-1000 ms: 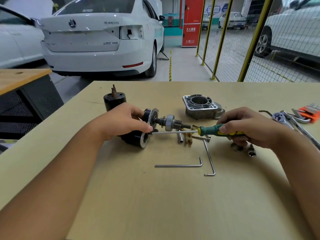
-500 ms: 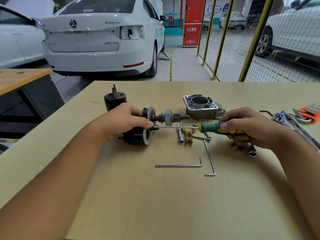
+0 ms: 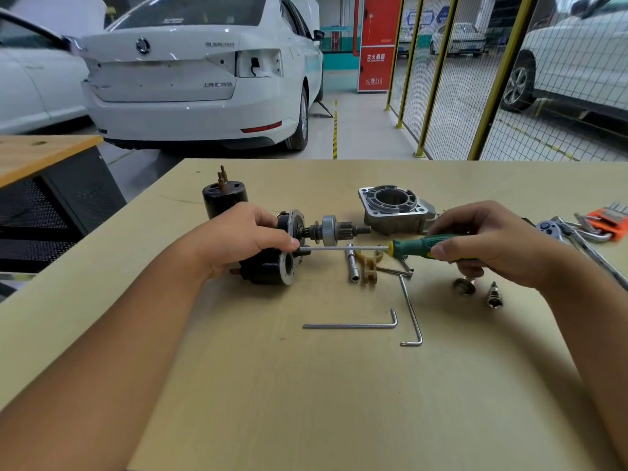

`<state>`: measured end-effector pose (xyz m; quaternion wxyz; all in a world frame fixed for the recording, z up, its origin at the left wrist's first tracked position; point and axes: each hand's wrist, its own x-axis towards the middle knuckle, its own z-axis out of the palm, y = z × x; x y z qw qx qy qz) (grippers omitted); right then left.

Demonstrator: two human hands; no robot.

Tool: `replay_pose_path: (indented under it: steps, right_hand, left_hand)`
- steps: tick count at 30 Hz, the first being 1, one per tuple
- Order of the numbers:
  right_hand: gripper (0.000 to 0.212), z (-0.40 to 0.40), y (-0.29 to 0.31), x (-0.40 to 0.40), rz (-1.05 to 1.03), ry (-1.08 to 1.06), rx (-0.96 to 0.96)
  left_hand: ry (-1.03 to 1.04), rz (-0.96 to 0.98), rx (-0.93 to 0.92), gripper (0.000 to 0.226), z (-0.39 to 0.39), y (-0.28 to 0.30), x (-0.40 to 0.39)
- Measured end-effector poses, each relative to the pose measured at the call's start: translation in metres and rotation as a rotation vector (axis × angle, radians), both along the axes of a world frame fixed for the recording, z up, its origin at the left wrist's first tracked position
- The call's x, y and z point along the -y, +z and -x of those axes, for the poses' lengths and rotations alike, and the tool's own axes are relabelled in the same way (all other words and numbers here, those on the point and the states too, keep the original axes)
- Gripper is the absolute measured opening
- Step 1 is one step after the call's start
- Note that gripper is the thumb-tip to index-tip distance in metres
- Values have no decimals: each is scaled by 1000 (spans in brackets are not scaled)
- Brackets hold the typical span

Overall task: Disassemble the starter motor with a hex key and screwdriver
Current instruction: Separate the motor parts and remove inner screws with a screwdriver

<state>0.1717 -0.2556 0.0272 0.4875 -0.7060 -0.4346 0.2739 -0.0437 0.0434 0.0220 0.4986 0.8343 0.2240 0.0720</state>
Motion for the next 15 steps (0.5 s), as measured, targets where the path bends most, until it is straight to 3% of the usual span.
replay_pose_path:
  steps: [3,9,15]
  right_hand:
    - [29,7,1,-6,56,39,125]
    - [23,9,0,-10,15,30,97]
    - [34,-6,0,4,-107,-48,-105]
  left_hand:
    - [13,-1,8,36,-2,-1,1]
    - [-5,4,9,36,-1,-2,-2]
    - [-22,22,-2,32,0,-1,-5]
